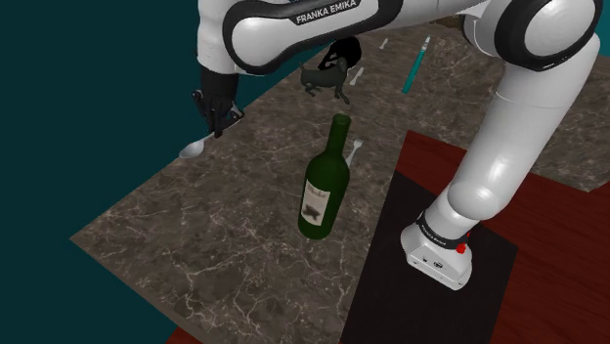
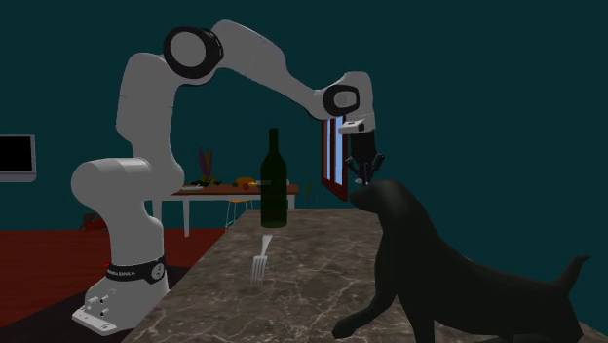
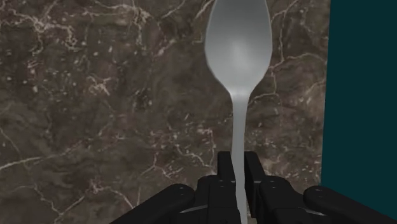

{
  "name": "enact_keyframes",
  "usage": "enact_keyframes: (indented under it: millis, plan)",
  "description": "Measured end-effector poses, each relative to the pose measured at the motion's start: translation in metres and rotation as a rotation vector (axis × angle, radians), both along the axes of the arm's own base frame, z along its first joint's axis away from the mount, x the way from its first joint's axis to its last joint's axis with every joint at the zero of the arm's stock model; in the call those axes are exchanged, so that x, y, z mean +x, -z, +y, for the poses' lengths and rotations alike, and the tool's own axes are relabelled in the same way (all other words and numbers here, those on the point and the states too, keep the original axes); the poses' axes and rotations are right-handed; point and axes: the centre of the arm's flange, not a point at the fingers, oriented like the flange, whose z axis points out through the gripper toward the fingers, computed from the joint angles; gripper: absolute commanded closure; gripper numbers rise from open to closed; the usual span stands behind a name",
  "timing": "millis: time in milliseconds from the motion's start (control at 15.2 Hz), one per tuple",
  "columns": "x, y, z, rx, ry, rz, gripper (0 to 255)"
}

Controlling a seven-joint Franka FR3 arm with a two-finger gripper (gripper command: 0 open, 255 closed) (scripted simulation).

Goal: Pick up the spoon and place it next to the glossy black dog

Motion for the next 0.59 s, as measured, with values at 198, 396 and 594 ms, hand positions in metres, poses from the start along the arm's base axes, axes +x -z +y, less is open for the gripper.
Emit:
enact_keyframes:
  millis: [198,396,594]
  plan:
    - [0.0,-0.016,0.0,0.0,0.0,0.0,255]
    - [0.0,-0.033,-0.001,0.0,0.0,0.0,255]
    - [-0.001,-0.048,-0.002,0.0,0.0,0.0,255]
